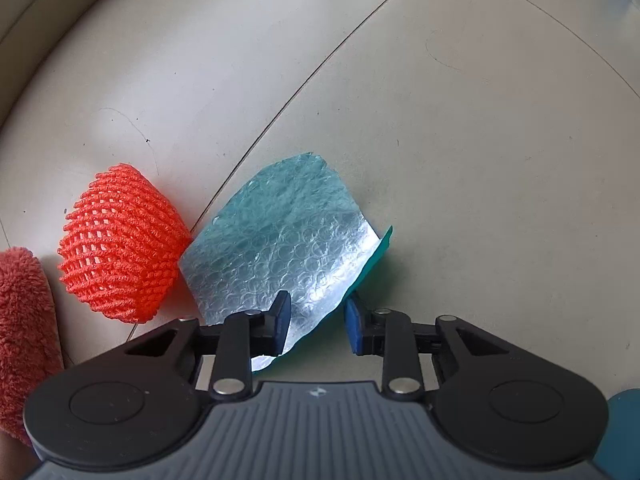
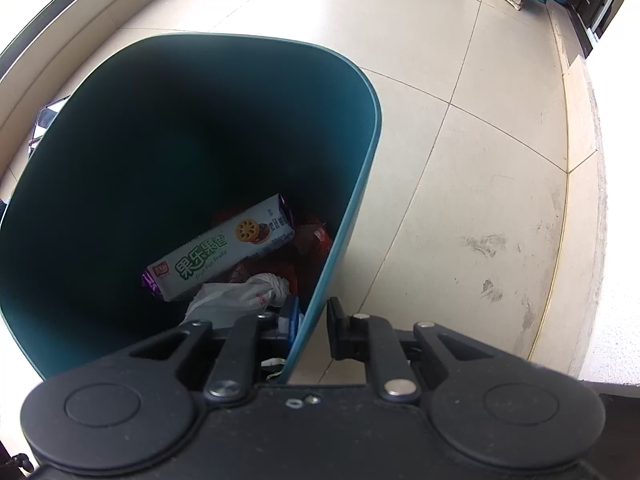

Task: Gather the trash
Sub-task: 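Lower the left gripper and grasp the teal-and-silver bubble wrap, then carry the bubble wrap into the wastebasket and open the left gripper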

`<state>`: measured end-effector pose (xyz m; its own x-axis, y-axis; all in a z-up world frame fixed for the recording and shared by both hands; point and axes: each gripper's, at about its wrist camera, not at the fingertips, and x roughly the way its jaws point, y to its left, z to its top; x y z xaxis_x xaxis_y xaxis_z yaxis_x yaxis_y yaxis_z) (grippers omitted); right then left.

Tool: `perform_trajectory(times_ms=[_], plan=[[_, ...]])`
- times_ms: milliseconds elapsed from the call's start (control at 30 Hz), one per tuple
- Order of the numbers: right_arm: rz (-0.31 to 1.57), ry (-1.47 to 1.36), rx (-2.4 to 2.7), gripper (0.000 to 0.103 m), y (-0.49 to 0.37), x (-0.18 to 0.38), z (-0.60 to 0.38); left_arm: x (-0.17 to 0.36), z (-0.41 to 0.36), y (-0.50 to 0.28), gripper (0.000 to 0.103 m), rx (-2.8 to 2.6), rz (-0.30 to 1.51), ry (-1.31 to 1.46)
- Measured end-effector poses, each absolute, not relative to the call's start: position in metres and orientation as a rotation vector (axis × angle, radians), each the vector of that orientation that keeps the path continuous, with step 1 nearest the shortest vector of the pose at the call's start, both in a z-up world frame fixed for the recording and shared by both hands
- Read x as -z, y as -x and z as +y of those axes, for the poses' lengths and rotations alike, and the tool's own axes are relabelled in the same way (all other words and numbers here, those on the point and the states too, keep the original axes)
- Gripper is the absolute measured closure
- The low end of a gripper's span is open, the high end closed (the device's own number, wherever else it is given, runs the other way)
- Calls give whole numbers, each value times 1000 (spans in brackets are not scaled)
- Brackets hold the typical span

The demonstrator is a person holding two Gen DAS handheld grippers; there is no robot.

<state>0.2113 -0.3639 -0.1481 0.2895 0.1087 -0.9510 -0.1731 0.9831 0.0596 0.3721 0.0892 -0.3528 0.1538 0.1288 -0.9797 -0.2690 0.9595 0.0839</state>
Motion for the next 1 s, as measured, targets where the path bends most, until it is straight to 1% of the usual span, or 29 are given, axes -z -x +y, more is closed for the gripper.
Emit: perform_trajectory(times_ms=[67,100,133,233,367,500,800,1000], plan=[[1263,62,-185,89,-212,148,-363,349,91,-371,87,-296,1378,127],[1263,65,-183,89,-212,148,-363,348,92,-371,92,-305,1379,128],[1262,66,-181,90,-212,148,-363,346,93,-369,95,-312,1380,137],[1258,68,-174,90,-212,148,-362,339,96,-366,100,-338,1368,148],[1249,63,-169,90,-210,149,-361,314,98,-355,101,-332,1345,209],[1234,36,-161,90,-208,148,-366,275,92,-339,101,-297,1321,229],[1195,17,-162,90,-204,146,-369,159,55,-279,101,-184,1234,234],[1182,18,-163,90,-199,142,-371,80,8,-249,101,-51,1176,218]])
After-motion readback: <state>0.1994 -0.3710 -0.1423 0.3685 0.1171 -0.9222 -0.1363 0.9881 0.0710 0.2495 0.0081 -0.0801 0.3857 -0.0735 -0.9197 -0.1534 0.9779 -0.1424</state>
